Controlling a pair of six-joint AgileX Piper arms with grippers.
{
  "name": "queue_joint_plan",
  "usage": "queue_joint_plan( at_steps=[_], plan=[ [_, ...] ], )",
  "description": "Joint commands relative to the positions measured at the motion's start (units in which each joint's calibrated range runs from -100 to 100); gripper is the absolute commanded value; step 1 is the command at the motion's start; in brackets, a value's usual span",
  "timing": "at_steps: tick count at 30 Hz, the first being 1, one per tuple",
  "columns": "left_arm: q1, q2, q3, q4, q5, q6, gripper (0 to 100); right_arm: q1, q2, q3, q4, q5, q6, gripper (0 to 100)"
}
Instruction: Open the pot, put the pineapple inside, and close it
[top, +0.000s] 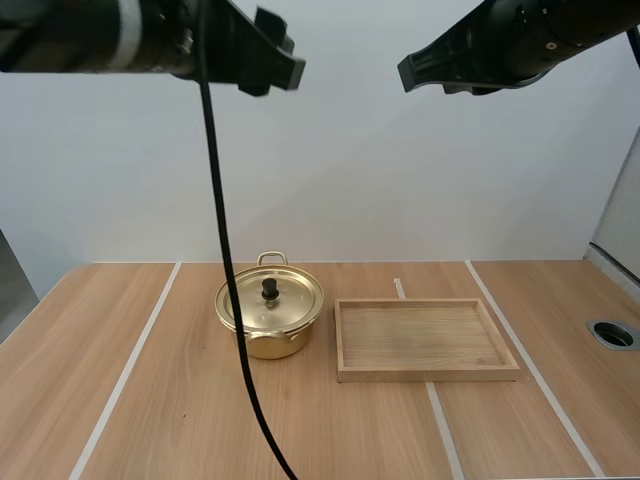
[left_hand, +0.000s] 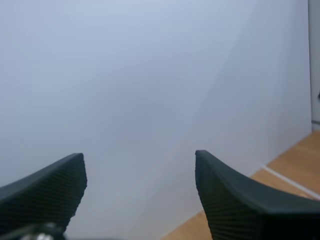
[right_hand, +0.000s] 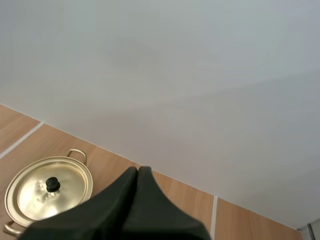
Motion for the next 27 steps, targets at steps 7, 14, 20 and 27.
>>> queue_joint_plan(
  at_steps=[7, 14, 20, 27],
  plan=[
    [0.05, -17.1, 5.91, -0.18, -2.85, -4.09, 100, -0.19, -0.87, 0.55, 0.42, -13.46, 1.37, 0],
    [1.63, -32.2, 25.27, 3.6, -26.26, -11.53, 100, -0.19, -9.94, 19.16, 0.54, -41.9, 1.72, 0],
    [-1.07, -38.58, 39.0, 6.11, -42.18, -11.54, 100, -0.19, -21.45, 45.16, 0.05, -60.63, 1.62, 0],
    [-1.92, -39.85, 50.52, 11.87, -38.39, -11.54, 100, -0.96, -36.74, 67.22, 1.85, -71.73, 1.74, 0]
  ],
)
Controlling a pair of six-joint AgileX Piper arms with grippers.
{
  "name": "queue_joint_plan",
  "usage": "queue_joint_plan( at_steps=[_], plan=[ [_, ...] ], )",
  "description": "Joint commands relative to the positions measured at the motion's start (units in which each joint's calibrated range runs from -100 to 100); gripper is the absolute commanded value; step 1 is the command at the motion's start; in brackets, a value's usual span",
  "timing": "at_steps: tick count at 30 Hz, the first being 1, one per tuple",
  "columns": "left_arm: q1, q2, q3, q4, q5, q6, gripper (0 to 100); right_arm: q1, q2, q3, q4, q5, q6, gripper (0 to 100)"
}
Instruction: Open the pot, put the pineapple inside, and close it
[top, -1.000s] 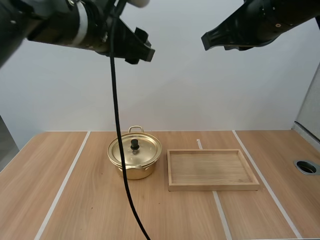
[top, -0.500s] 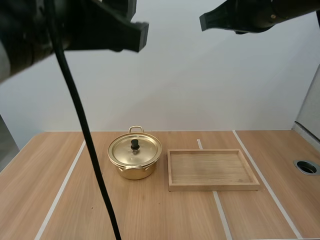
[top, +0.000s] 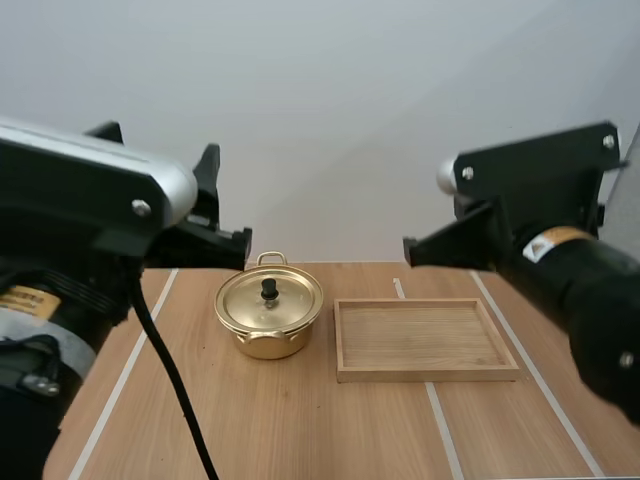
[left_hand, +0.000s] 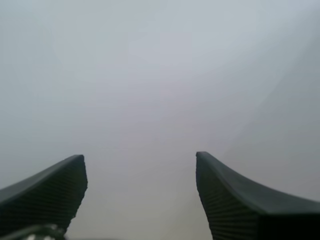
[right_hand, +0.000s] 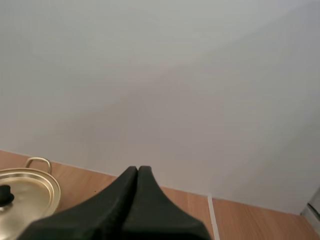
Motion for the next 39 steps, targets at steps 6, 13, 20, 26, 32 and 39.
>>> queue_joint_plan(
  at_steps=[6, 13, 20, 26, 32, 39],
  plan=[
    [-0.28, -1.38, 13.97, 2.17, -0.12, -4.29, 100, 0.21, -9.84, 13.02, -3.44, -4.99, 0.24, 0],
    [-0.19, -4.47, 25.4, 1.57, -20.12, -7.58, 100, 0.05, -9.84, 26.36, -3.9, -20.78, 0.24, 0],
    [-0.11, -4.72, 28.7, 1.45, -17.6, -8.85, 100, -0.27, -9.84, 28.48, 6.16, -21.81, 0.86, 0],
    [-0.11, -4.72, 28.7, 1.91, -7.68, -10.22, 100, -0.27, -9.84, 28.48, 14.23, -22.64, 1.74, 0],
    [0.32, -4.72, 28.7, 2.16, -6.38, -10.22, 100, 0.18, -10.08, 28.48, 9.82, -13.66, 1.74, 0],
    [0.65, -4.72, 28.7, 4.01, 1.86, -11.45, 100, 0.64, -11.5, 28.48, 9.25, -0.93, 2.53, 0]
  ],
)
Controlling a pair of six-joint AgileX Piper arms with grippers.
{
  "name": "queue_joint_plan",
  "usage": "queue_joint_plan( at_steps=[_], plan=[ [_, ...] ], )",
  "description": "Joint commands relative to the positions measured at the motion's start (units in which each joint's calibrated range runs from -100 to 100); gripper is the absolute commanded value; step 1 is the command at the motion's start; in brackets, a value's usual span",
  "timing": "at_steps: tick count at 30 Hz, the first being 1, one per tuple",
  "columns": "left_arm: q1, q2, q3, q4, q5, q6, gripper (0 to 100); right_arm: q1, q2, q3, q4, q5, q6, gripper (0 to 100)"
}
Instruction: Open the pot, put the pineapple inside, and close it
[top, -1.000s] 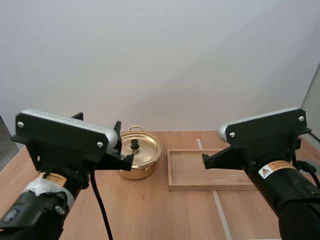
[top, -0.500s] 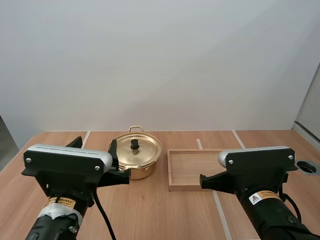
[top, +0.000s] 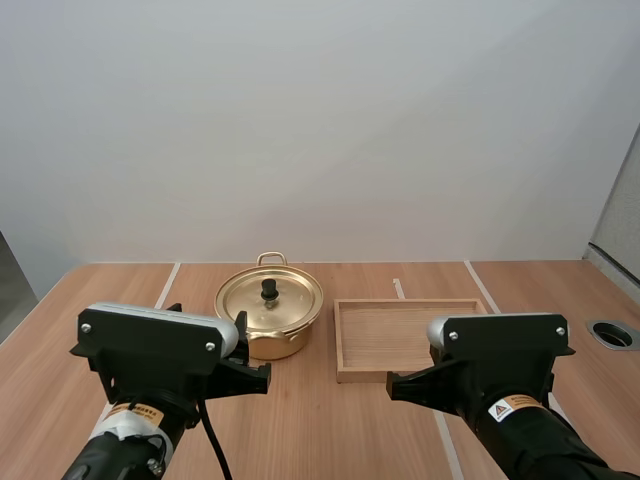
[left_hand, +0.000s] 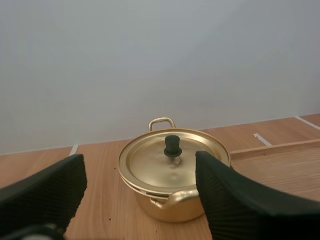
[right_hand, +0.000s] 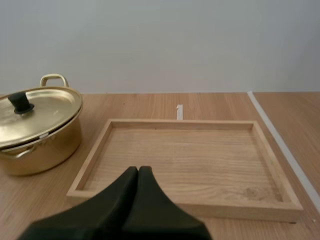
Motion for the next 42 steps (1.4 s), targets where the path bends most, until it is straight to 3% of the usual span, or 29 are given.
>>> queue_joint_plan(
  at_steps=[1, 5, 8, 23, 29, 33, 42],
  plan=[
    [0.1, -0.41, 0.0, 1.86, 1.34, -2.68, 100, 0.25, -1.02, 0.0, -1.7, 0.61, 0.34, 0],
    [0.41, -0.41, 0.0, 9.47, 9.64, -10.31, 100, 0.59, -1.02, 0.0, -3.28, 2.79, 0.34, 0],
    [0.6, -0.41, 0.0, 12.91, 9.2, -14.17, 100, 0.75, -1.02, 0.0, -3.28, 2.79, 0.34, 0],
    [0.6, -0.41, 0.0, 13.89, 9.99, -17.49, 99, 0.76, -1.02, 0.0, -3.06, 2.79, 0.54, 0],
    [0.6, -0.41, 0.0, 14.51, 9.21, -16.26, 38, 0.76, -1.17, 0.0, -3.28, 2.79, 0.54, 0],
    [0.6, -0.41, 0.0, 20.31, 8.51, -14.7, 3, 0.76, -1.17, 0.0, -4.04, 2.62, 0.54, 0],
    [0.6, -0.41, 0.0, 21.53, 8.51, -15.84, 0, 0.76, -1.42, 0.0, -1.81, 2.8, 0.54, 0]
  ],
)
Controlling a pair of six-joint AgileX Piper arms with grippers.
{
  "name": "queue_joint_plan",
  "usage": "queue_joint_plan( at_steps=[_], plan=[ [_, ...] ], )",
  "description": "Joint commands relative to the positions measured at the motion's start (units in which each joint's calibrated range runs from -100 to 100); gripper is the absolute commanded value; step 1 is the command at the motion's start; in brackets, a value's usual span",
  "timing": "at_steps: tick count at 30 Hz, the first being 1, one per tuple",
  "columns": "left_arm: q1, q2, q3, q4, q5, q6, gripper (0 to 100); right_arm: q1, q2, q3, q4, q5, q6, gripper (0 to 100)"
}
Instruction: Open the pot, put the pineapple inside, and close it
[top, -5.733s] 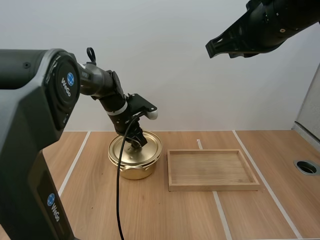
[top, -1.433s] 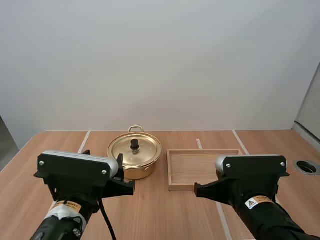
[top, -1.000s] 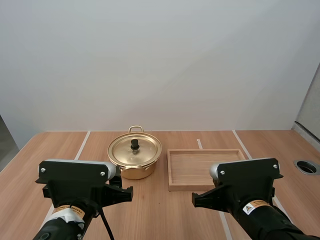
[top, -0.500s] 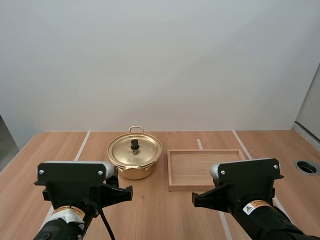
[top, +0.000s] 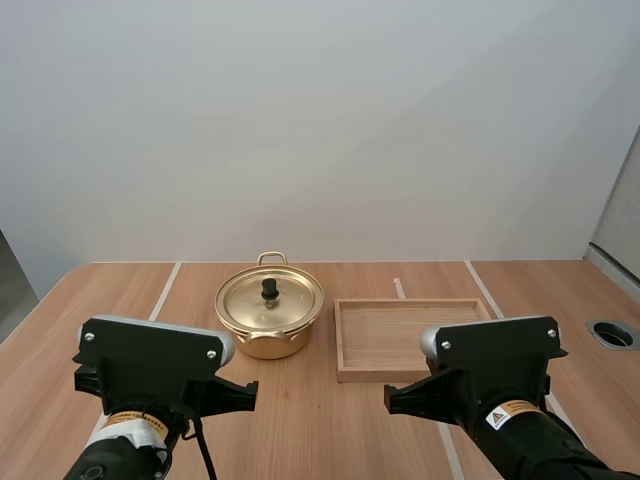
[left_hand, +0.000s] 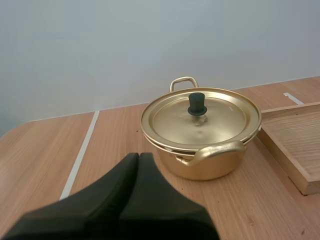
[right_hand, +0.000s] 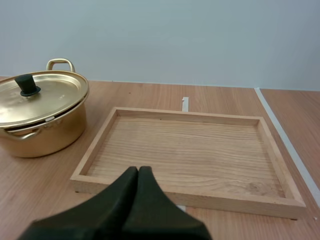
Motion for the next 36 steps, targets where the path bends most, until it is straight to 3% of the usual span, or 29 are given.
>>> queue_joint_plan(
  at_steps=[1, 31, 33, 36],
  plan=[
    [0.07, -0.41, 0.0, -0.09, -2.04, -1.97, 0, 0.07, -0.65, 0.0, 0.75, 0.39, 0.01, 0],
    [-0.35, -0.41, 0.0, -0.09, -2.96, -3.6, 0, 0.64, -5.68, 0.0, -1.23, 4.97, 0.49, 0],
    [-0.35, -0.41, 0.0, -0.09, -2.96, -3.6, 0, 0.7, -5.68, 0.0, -3.17, 4.74, 2.54, 0],
    [-0.35, -0.41, 0.0, -0.09, -2.96, -3.6, 0, 0.7, -5.68, 0.0, -10.78, 3.92, 10.36, 0]
  ],
)
